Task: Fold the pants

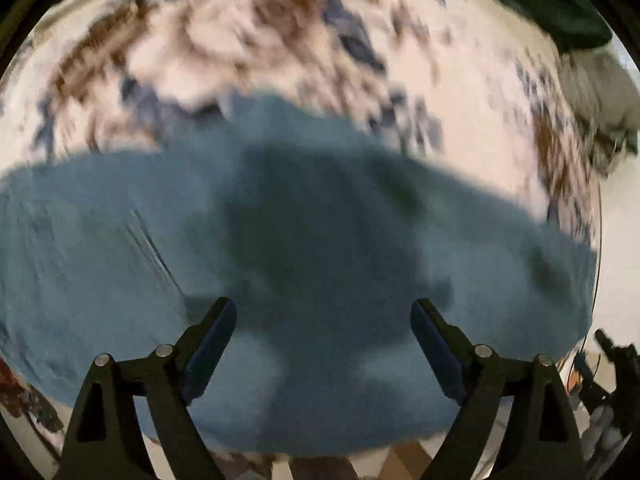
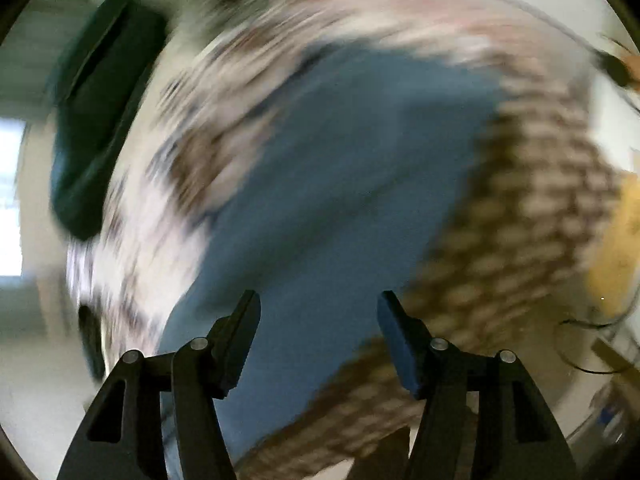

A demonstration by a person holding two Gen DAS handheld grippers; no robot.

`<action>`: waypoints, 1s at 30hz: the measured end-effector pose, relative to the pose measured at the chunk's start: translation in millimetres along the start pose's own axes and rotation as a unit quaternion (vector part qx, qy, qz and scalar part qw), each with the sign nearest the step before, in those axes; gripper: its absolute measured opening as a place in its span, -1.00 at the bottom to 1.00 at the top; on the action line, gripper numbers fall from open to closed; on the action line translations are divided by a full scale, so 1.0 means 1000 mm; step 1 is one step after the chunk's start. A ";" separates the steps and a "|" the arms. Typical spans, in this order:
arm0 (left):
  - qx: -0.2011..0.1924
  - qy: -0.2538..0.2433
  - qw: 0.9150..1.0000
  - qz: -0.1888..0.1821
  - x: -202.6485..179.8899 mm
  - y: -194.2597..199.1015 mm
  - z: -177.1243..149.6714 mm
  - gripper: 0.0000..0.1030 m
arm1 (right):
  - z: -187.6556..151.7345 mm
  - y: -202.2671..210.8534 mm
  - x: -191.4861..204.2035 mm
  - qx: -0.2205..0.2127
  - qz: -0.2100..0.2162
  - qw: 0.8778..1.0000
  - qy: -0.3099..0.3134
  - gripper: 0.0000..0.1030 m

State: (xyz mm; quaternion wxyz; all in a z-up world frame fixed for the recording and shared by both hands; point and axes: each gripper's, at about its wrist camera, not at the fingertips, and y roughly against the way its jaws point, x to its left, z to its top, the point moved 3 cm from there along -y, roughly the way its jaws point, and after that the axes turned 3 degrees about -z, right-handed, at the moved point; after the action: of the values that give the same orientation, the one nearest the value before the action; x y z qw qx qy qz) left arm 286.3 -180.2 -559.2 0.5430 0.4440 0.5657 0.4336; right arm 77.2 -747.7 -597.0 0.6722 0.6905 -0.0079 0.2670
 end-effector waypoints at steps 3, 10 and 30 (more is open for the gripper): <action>0.025 0.006 1.000 -0.001 -0.015 -0.019 -0.021 0.73 | 0.041 0.004 -0.051 -0.035 0.051 0.994 -0.085 0.23; 0.052 -0.015 0.997 0.054 -0.026 -0.048 -0.033 0.83 | 0.087 -0.018 -0.060 -0.034 0.054 0.995 -0.073 0.02; 0.037 -0.001 0.996 0.079 -0.074 -0.074 -0.040 1.00 | 0.088 -0.063 -0.082 0.004 0.131 0.989 -0.063 0.21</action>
State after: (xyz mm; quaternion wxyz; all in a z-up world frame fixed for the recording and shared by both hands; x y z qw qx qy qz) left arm 245.5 -270.0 -613.2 0.4909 0.5072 0.5440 0.4537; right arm 61.1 -852.3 -682.2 0.6269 0.7016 -0.1400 0.3085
